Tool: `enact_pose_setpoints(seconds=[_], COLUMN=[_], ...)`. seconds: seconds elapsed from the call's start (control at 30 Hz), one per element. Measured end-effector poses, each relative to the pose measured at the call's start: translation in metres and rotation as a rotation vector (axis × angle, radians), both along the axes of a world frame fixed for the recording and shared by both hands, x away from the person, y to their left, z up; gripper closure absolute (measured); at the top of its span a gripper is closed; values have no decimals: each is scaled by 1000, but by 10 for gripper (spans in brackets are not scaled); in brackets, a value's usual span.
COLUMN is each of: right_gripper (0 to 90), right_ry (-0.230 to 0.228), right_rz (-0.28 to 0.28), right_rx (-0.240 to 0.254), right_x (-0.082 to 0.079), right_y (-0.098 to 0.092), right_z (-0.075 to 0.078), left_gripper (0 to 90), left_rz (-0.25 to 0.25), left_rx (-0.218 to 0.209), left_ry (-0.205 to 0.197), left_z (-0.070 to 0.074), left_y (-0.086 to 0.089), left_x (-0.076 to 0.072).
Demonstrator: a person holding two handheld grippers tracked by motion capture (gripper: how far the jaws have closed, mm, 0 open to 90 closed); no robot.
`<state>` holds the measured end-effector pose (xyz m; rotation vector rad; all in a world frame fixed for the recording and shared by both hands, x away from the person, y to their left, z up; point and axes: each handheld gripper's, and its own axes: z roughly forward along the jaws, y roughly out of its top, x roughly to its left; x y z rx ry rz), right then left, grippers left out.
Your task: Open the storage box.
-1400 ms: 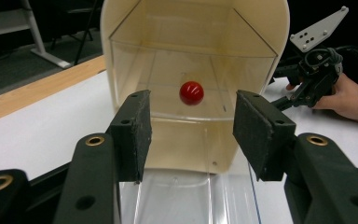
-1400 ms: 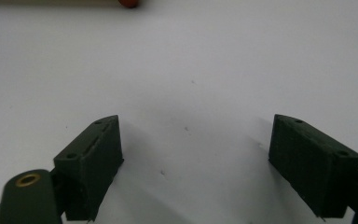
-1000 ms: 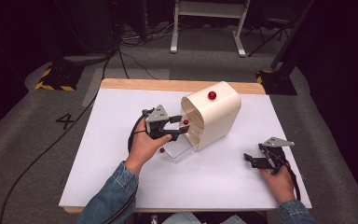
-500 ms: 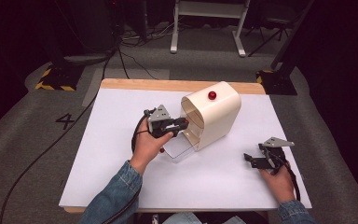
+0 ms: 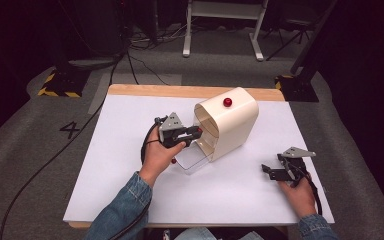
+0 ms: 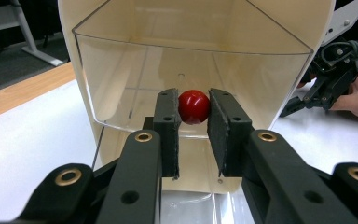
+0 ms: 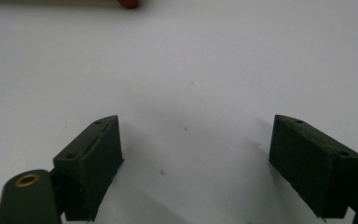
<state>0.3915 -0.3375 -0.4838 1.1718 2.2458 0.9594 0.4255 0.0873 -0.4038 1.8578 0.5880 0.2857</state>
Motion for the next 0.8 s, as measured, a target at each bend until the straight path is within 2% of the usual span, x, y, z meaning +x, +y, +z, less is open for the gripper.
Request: enact_pose_setpoints(seconds=[0.8], right_gripper=[172], right_ry=[7], right_rz=[0], right_rx=[7], right_x=[1], right_y=[-1], right_z=[0], left_gripper=[739], left_rz=[40], left_rx=[27], left_ry=[-15], left_z=[2], left_y=[42], left_x=[-39])
